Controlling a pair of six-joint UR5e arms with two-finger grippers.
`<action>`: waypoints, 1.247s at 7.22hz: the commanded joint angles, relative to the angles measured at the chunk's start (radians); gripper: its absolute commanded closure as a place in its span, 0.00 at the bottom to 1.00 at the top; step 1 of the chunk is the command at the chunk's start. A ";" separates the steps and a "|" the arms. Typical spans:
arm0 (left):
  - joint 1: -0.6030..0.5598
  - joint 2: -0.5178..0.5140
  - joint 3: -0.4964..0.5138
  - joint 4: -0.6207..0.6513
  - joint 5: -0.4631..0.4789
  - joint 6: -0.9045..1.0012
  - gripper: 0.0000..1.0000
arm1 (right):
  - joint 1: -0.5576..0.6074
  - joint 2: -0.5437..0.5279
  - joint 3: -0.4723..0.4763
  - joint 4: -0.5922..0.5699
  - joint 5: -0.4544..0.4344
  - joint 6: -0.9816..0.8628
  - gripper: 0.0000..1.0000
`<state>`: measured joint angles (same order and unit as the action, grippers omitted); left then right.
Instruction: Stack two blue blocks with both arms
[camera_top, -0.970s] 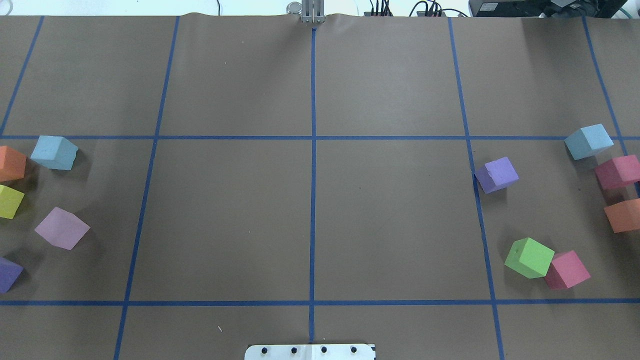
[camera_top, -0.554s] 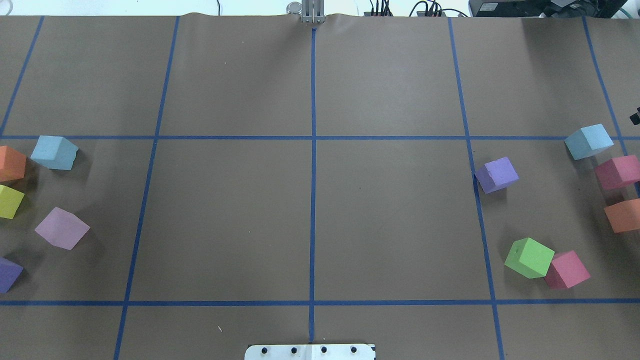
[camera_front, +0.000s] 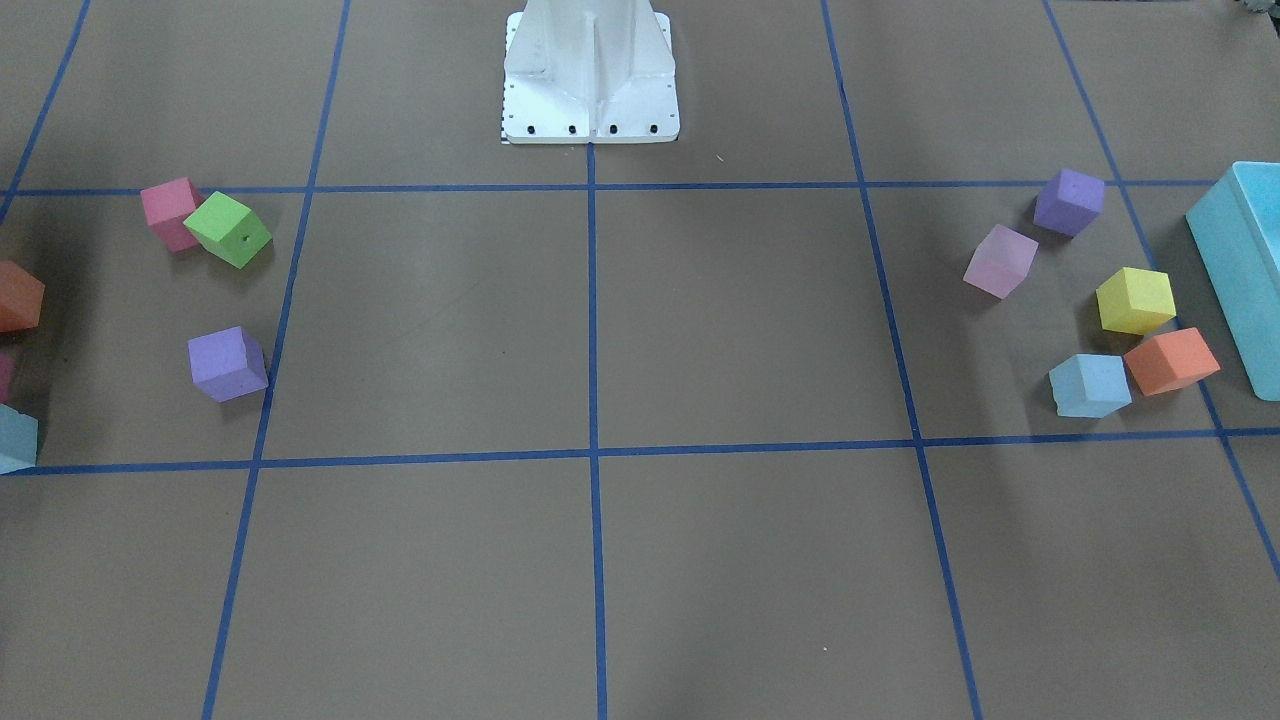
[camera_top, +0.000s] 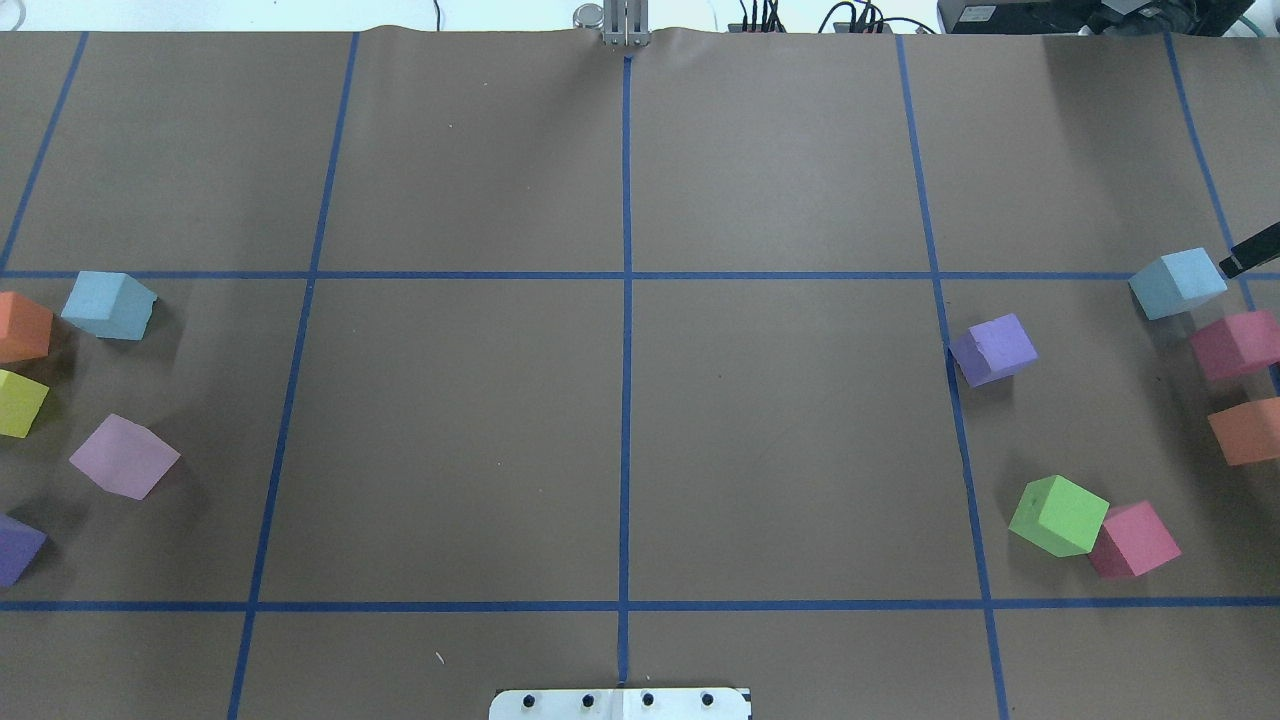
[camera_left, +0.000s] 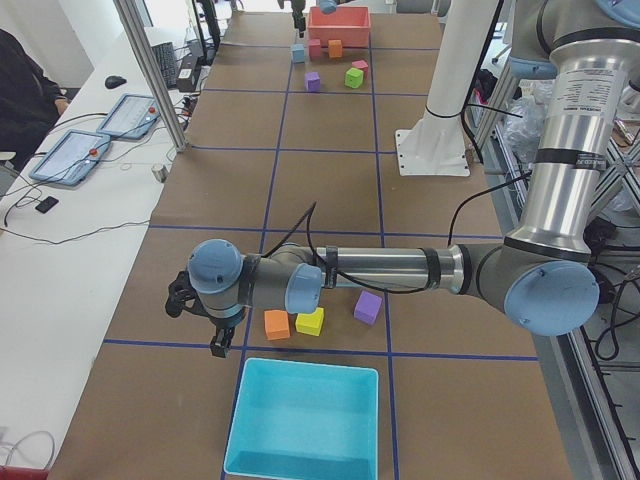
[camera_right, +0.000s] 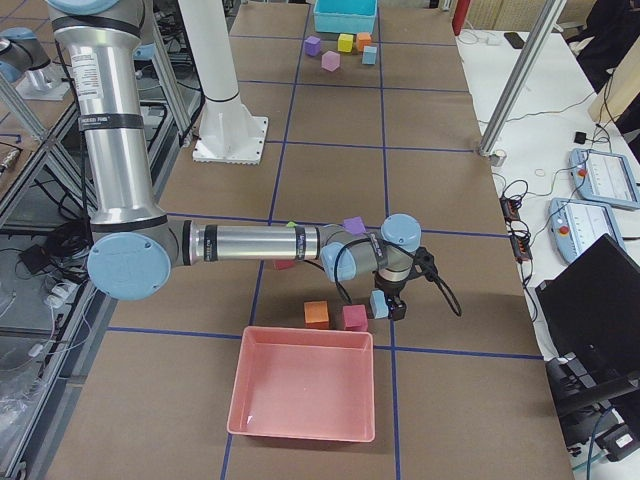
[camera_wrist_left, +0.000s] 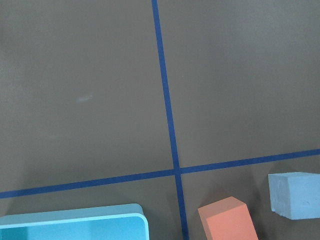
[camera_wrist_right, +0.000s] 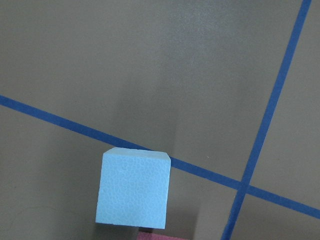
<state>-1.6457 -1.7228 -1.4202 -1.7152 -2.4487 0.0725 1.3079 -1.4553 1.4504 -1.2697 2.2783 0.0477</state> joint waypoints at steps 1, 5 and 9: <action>0.000 0.002 0.001 -0.001 0.000 0.000 0.02 | -0.039 0.029 -0.010 0.004 -0.002 0.032 0.00; 0.000 0.002 0.000 -0.001 -0.001 0.000 0.02 | -0.062 0.042 -0.105 0.119 -0.005 0.032 0.00; 0.000 0.002 0.000 -0.001 -0.001 0.000 0.02 | -0.078 0.064 -0.125 0.121 -0.020 0.038 0.00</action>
<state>-1.6450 -1.7211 -1.4205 -1.7165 -2.4497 0.0721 1.2354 -1.3961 1.3300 -1.1501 2.2628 0.0812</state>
